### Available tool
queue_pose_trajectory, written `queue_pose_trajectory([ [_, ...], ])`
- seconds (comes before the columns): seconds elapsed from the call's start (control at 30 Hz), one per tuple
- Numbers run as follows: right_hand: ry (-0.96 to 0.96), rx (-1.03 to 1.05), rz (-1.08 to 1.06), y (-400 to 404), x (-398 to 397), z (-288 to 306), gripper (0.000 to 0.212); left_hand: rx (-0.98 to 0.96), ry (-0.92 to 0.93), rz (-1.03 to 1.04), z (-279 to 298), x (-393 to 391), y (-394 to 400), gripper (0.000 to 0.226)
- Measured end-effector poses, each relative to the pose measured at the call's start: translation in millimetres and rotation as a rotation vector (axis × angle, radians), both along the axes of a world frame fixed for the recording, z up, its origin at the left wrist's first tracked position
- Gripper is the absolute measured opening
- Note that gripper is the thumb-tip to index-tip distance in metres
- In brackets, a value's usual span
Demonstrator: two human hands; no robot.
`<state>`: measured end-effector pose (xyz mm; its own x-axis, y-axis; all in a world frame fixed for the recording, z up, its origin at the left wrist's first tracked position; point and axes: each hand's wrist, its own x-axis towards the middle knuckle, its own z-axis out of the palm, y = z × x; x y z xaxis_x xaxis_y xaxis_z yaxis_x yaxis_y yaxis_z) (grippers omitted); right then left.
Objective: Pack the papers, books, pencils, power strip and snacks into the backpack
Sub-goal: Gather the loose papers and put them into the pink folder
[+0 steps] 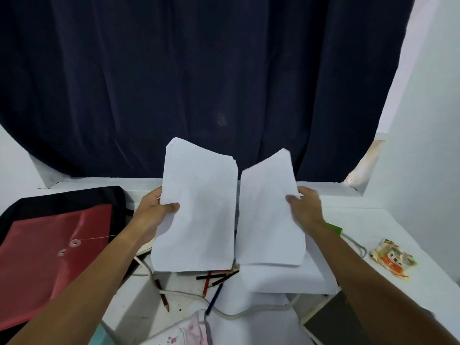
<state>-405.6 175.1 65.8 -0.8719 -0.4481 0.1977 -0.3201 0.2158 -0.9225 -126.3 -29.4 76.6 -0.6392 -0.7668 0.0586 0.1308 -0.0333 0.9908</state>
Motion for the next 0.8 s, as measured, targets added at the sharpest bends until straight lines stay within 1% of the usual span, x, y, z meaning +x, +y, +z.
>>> queue_pose_trajectory([
  [0.13, -0.013, -0.250, -0.017, 10, -2, 42, 0.026, -0.163, -0.109, 0.082, 14, -7, -5, 0.036],
  [0.2, -0.064, -0.323, 0.008, 13, -2, 55, 0.027, -0.188, -0.121, 0.118, 22, -13, -7, 0.034],
  [0.27, -0.168, -0.377, 0.078, 16, 3, 63, 0.023, -0.175, -0.077, 0.084, 30, -18, -11, 0.035],
  [0.33, -0.286, -0.396, 0.168, 18, 11, 64, 0.013, -0.114, -0.012, 0.034, 39, -26, -7, 0.034],
  [0.4, -0.366, -0.372, 0.228, 18, 22, 62, 0.011, -0.066, 0.056, -0.020, 50, -34, 2, 0.032],
  [0.53, -0.486, -0.361, 0.289, 13, 37, 58, 0.019, -0.015, 0.159, -0.165, 63, -46, 20, 0.034],
  [0.7, -0.666, -0.398, 0.456, 10, 40, 59, 0.028, -0.024, 0.191, -0.324, 75, -51, 41, 0.023],
  [0.77, -0.676, -0.410, 0.448, 9, 40, 58, 0.030, -0.040, 0.168, -0.358, 78, -51, 45, 0.021],
  [0.8, -0.637, -0.419, 0.402, 8, 41, 58, 0.030, -0.038, 0.155, -0.363, 78, -50, 45, 0.022],
])
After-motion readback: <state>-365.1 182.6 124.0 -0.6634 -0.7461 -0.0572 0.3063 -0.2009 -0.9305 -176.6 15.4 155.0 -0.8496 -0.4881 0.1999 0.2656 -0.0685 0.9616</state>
